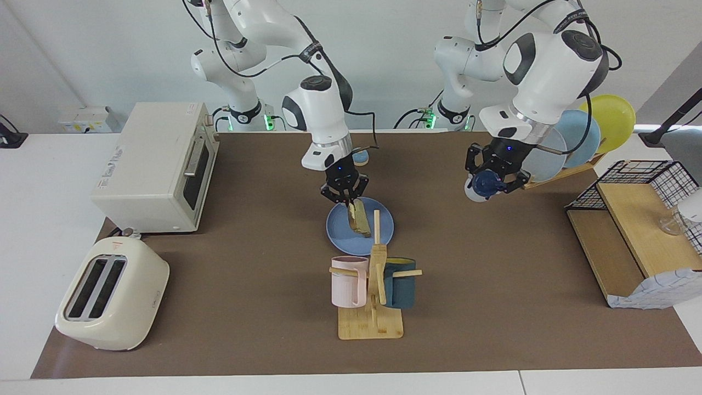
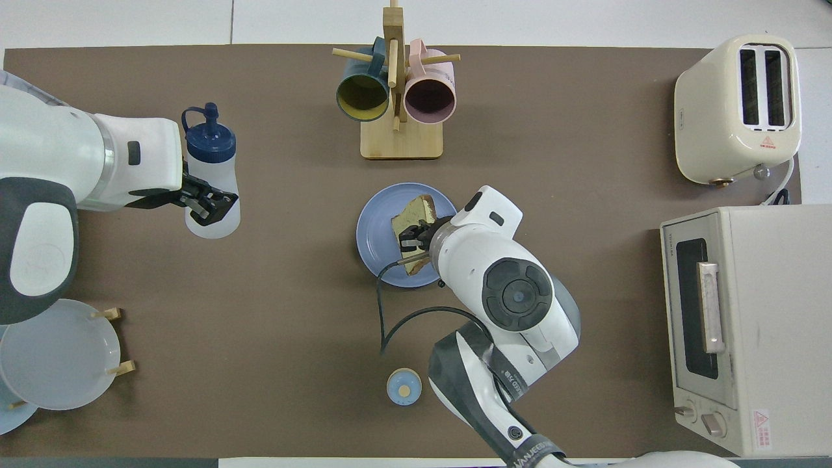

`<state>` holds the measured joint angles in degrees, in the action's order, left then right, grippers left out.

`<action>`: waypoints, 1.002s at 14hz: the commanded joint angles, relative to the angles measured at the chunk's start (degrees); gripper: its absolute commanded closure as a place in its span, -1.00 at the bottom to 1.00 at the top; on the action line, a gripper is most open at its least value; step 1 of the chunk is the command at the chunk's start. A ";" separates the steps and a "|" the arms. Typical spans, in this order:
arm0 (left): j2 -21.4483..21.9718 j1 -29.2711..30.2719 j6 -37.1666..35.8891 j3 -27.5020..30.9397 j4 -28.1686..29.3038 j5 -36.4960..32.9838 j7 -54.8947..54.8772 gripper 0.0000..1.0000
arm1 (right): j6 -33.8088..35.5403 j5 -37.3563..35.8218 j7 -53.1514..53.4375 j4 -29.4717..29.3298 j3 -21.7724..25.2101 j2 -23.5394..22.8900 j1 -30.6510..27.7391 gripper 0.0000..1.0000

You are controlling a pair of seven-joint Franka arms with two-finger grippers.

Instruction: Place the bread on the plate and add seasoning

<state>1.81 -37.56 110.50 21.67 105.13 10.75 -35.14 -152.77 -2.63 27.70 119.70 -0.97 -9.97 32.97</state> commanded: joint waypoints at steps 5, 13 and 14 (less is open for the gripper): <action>8.99 -1.55 -8.62 0.39 5.17 -2.92 -15.11 1.00 | 6.67 -0.53 1.39 -3.93 -0.43 1.35 -1.85 -1.00; 14.18 -1.73 -8.90 -3.03 12.64 -6.97 -31.57 1.00 | 17.75 -0.44 1.48 -13.86 -0.52 0.84 -1.51 -1.00; 14.88 -1.73 -8.20 -3.99 13.86 -6.98 -31.66 1.00 | 21.51 -0.36 1.48 -17.19 -0.52 0.31 -1.42 -1.00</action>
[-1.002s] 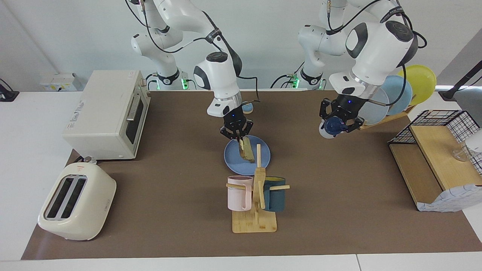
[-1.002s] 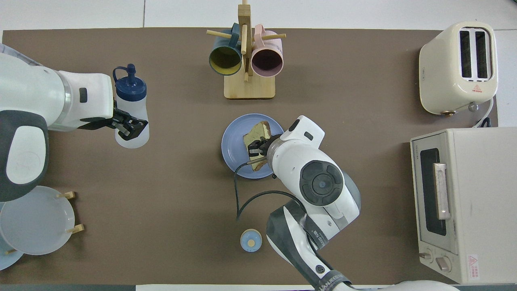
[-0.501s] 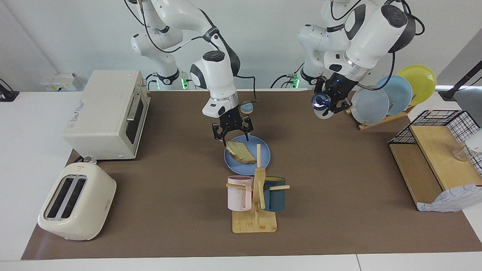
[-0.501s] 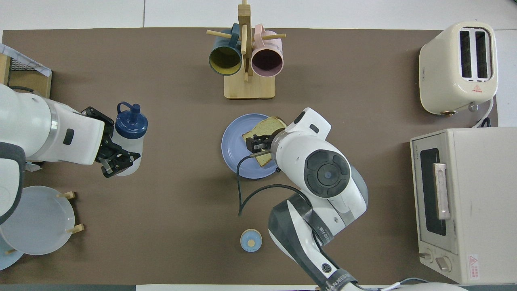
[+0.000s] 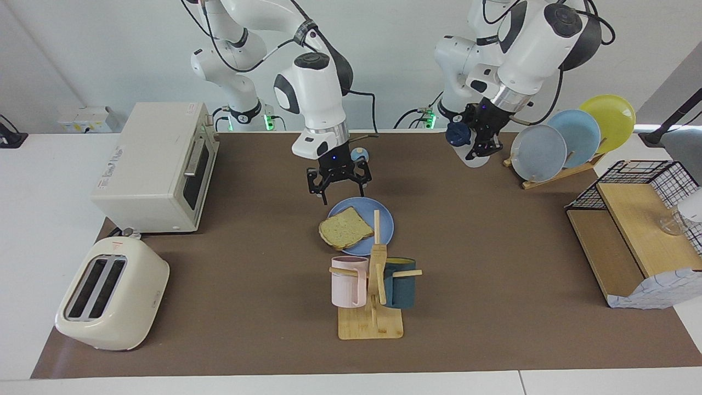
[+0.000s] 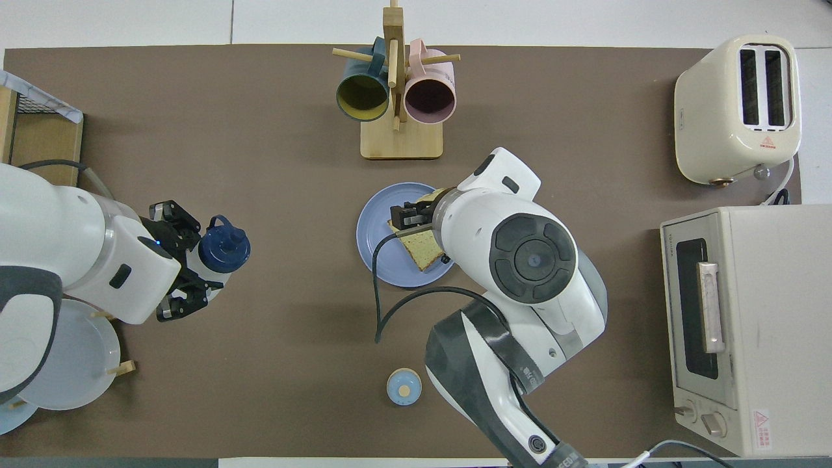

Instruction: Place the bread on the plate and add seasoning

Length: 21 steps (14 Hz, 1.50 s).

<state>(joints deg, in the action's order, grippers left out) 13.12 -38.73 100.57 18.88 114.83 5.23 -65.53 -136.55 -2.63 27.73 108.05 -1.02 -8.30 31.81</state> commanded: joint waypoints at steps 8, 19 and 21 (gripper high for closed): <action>4.72 -0.56 2.00 -2.09 5.67 -1.45 -2.76 1.00 | 28.97 23.08 1.36 -18.23 -0.21 0.39 -5.43 -1.00; 4.81 -0.82 2.88 -4.46 6.28 -1.45 0.39 1.00 | 24.13 31.90 14.36 -16.64 -0.74 2.14 -2.19 -0.86; 4.81 -0.82 2.96 -5.42 6.28 -1.45 1.46 1.00 | 23.61 32.08 14.63 -16.64 -1.18 3.11 -0.35 -0.74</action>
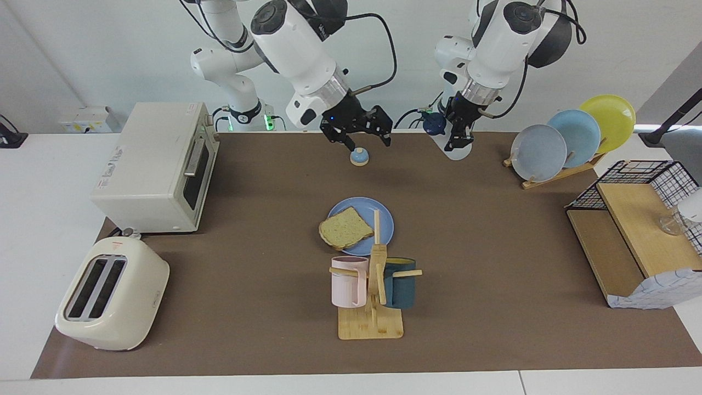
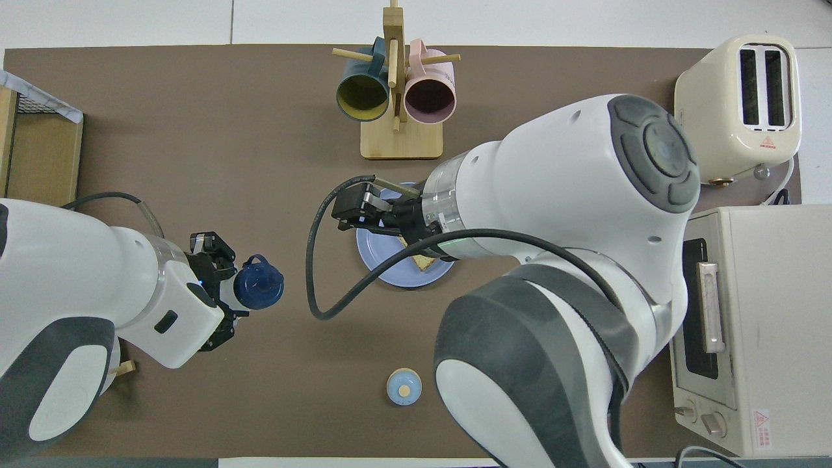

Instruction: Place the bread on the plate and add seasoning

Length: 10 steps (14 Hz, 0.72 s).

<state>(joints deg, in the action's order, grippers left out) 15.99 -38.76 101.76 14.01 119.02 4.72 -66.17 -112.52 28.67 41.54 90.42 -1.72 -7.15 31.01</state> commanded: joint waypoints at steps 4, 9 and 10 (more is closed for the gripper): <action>1.94 -0.80 2.12 -1.00 2.26 -0.94 3.32 1.00 | -3.40 -0.02 2.84 0.90 -1.88 2.05 4.41 -0.53; 1.94 -0.88 2.73 -1.09 2.26 -0.85 4.38 1.00 | -4.63 -0.81 3.20 0.90 -2.06 1.96 6.08 -0.30; 1.94 -0.88 2.74 -1.09 2.26 -0.85 4.38 1.00 | -5.16 -0.98 3.37 0.90 -2.06 1.96 6.17 -0.21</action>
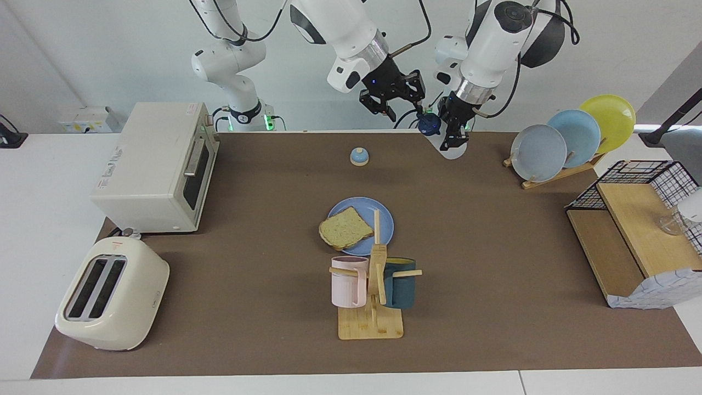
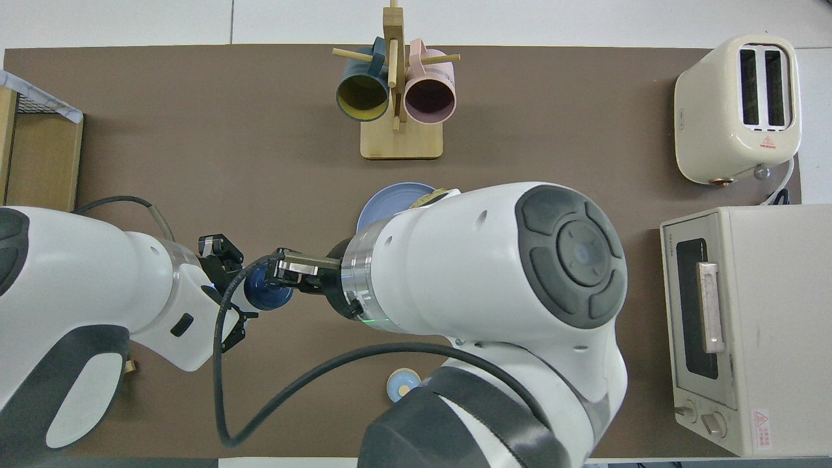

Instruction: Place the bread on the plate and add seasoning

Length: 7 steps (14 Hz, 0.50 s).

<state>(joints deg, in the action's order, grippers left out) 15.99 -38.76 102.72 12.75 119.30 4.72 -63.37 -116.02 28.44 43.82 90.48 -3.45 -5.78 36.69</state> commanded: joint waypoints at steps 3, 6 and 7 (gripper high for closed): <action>1.94 -0.88 1.87 0.08 1.99 -0.85 1.67 1.00 | -3.59 -1.81 2.67 0.84 -0.33 0.25 1.62 -0.14; 1.94 -0.88 2.13 -0.01 1.99 -0.76 2.63 1.00 | -4.48 -2.08 3.20 0.84 -0.42 -0.11 1.71 -0.03; 1.94 -0.79 2.30 -0.01 1.99 -0.67 2.72 1.00 | -4.48 -2.08 3.37 0.84 -0.42 -0.11 1.71 0.02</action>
<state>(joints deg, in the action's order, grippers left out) 15.99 -38.76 103.32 12.65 119.31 4.72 -62.34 -119.44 27.58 45.58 90.64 -3.47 -6.14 38.63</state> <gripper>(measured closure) 0.546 0.467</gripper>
